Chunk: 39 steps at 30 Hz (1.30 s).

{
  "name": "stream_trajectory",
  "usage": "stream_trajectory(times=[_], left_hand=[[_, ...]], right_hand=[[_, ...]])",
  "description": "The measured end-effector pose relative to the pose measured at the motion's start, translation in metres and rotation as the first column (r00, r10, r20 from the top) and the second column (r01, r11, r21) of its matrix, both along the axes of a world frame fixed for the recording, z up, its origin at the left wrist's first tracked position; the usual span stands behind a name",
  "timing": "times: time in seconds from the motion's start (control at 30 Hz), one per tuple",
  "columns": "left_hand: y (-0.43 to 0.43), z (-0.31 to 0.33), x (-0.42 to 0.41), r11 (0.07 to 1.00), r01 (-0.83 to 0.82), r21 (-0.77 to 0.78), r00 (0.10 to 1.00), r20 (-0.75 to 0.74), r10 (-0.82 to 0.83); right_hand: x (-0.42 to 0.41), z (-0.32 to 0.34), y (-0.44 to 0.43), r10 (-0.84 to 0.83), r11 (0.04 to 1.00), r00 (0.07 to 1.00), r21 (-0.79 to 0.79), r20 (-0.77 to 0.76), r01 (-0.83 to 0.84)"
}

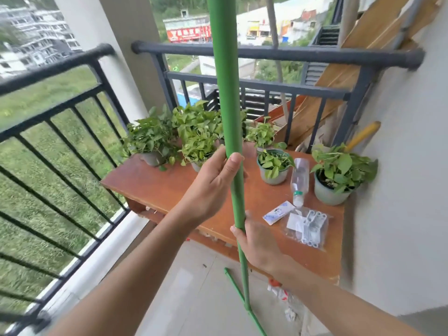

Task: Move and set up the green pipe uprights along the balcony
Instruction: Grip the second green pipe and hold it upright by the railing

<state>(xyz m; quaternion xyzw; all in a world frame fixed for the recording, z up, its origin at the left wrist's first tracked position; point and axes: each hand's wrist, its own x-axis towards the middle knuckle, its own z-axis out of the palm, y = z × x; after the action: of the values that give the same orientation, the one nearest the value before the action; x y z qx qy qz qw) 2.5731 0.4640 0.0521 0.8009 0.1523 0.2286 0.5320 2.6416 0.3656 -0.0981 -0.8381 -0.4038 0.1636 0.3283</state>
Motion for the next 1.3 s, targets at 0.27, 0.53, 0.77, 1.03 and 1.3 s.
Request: stream_trajectory(times=[0.27, 0.53, 0.77, 1.03, 1.3], left_hand=[[0.09, 0.025, -0.026, 0.984, -0.176, -0.013, 0.982, 0.074, 0.176], [0.209, 0.029, -0.064, 0.971, -0.236, -0.041, 0.962, 0.131, 0.239], [0.323, 0.025, -0.112, 0.933, -0.359, -0.023, 0.931, 0.065, 0.36], [0.43, 0.015, -0.161, 0.839, -0.543, -0.037, 0.839, -0.038, 0.542], [0.502, 0.007, -0.161, 0.759, -0.651, -0.022, 0.756, -0.107, 0.645]], right_hand=[[-0.018, 0.033, 0.103, 0.149, 0.987, 0.989, 0.056, 0.019, -0.15], [-0.055, 0.04, 0.226, 0.191, 0.977, 0.978, 0.079, 0.077, -0.197], [-0.095, 0.039, 0.352, 0.273, 0.962, 0.962, 0.02, -0.001, -0.273], [-0.138, 0.027, 0.484, 0.399, 0.914, 0.909, -0.025, -0.125, -0.405], [-0.131, 0.01, 0.574, 0.509, 0.854, 0.841, -0.012, -0.184, -0.52]])
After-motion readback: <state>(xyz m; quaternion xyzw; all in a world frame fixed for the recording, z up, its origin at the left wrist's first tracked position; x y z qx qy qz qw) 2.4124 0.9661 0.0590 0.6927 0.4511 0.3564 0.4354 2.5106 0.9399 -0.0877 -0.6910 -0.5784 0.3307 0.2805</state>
